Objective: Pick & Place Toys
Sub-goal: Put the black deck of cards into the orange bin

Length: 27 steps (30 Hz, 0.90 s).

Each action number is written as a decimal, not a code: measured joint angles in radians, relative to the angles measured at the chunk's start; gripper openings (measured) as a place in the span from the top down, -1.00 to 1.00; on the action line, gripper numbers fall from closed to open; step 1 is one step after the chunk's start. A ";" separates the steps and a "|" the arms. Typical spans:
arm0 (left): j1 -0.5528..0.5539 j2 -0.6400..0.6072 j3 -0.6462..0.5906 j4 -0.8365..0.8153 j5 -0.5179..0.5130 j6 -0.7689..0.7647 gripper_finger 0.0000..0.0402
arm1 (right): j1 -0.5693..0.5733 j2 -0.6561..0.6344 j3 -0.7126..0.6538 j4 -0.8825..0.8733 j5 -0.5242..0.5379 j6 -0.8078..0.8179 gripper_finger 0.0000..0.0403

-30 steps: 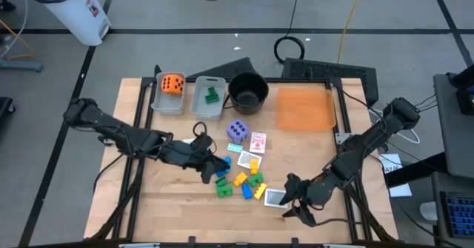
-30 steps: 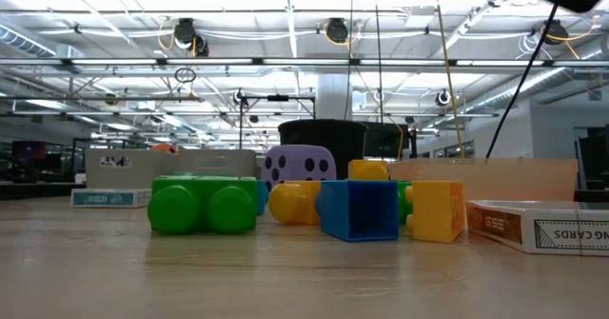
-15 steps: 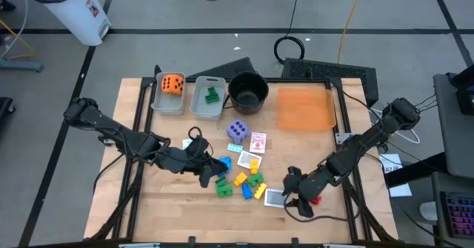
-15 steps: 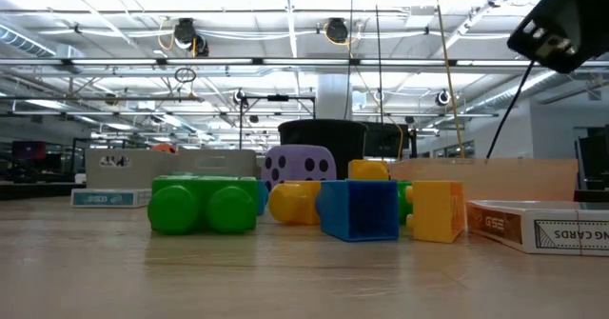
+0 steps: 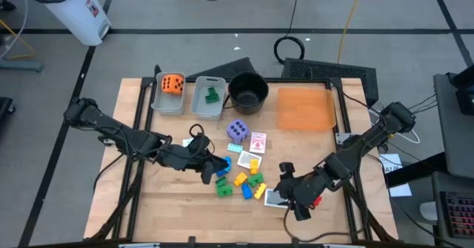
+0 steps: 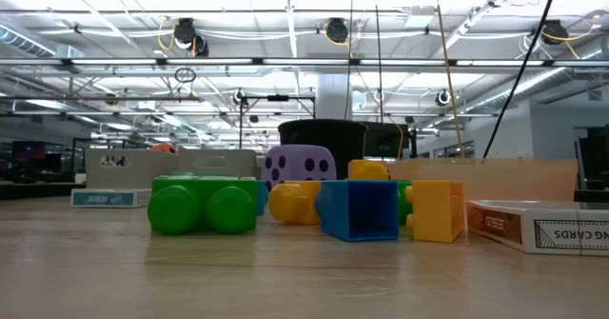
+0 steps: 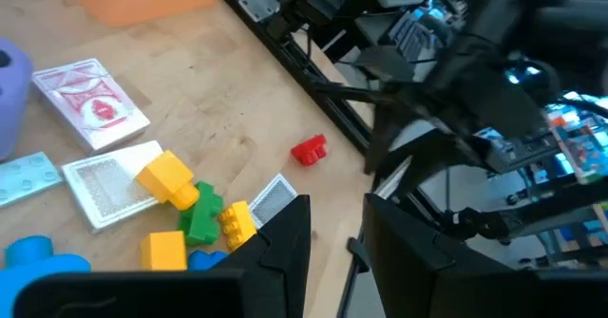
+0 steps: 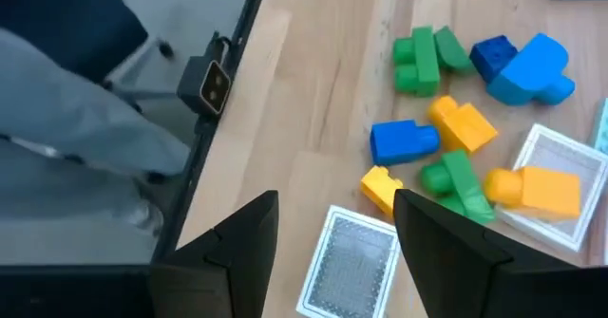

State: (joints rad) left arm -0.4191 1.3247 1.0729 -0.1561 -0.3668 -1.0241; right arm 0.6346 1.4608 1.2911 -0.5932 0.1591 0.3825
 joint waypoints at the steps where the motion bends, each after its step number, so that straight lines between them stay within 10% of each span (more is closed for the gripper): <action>1: 0.000 0.000 0.000 -0.007 0.000 0.000 0.48 | 0.001 0.023 0.038 -0.051 -0.001 -0.009 -0.01; 11: -0.003 0.000 0.000 -0.074 0.029 -0.001 0.48 | 0.031 0.245 0.239 -0.393 -0.005 -0.015 -0.01; 27: -0.003 -0.001 0.000 -0.103 0.029 0.000 0.48 | -0.021 0.277 0.238 -0.414 -0.004 0.122 -0.05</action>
State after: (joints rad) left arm -0.4221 1.3239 1.0725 -0.2593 -0.3382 -1.0241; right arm 0.6139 1.7378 1.5288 -1.0077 0.1553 0.5041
